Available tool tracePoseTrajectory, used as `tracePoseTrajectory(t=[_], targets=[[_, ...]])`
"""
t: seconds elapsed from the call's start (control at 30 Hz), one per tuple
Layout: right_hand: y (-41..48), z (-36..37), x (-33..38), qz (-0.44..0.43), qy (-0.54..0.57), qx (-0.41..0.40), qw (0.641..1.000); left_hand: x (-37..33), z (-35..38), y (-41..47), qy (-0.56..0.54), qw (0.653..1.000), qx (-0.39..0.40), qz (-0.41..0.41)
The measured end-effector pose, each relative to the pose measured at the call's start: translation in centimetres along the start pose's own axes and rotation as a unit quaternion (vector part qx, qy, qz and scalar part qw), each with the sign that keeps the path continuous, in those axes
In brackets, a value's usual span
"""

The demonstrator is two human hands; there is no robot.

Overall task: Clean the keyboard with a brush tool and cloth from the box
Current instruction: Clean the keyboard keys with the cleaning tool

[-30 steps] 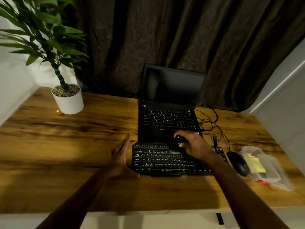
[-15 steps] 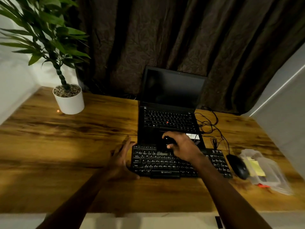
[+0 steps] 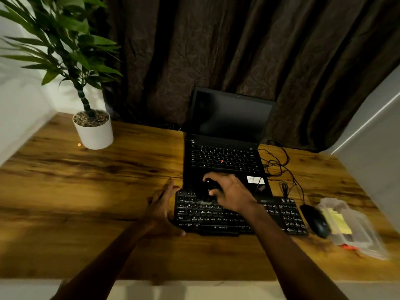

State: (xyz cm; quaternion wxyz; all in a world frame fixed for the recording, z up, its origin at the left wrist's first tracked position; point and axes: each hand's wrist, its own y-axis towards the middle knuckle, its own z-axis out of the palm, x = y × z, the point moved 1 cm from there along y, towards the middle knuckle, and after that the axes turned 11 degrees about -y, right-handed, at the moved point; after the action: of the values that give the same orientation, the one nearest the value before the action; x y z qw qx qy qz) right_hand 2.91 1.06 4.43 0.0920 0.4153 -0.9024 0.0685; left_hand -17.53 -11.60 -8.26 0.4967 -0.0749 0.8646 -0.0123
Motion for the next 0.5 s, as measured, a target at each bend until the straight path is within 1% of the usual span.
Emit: tracePoseTrajectory(t=[0.17, 0.23, 0.3, 0.5], targets=[[-0.9, -1.1, -1.9, 0.028, -0.061, 0.028, 0.997, -0.1, 0.0, 0.0, 0.011, 1.000, -0.007, -0.006], [-0.9, -1.3, -1.6, 0.028, -0.082, 0.030, 0.996, -0.2, 0.0, 0.0, 0.007, 1.000, -0.006, -0.011], [-0.3, -1.3, -0.5, 0.021, -0.069, 0.024, 0.997, -0.3, -0.1, 0.0, 0.005, 1.000, -0.009, -0.012], [1.8, 0.3, 2.3, 0.008, 0.025, 0.027, 0.999, -0.7, -0.2, -0.3, -0.003, 1.000, -0.010, 0.001]])
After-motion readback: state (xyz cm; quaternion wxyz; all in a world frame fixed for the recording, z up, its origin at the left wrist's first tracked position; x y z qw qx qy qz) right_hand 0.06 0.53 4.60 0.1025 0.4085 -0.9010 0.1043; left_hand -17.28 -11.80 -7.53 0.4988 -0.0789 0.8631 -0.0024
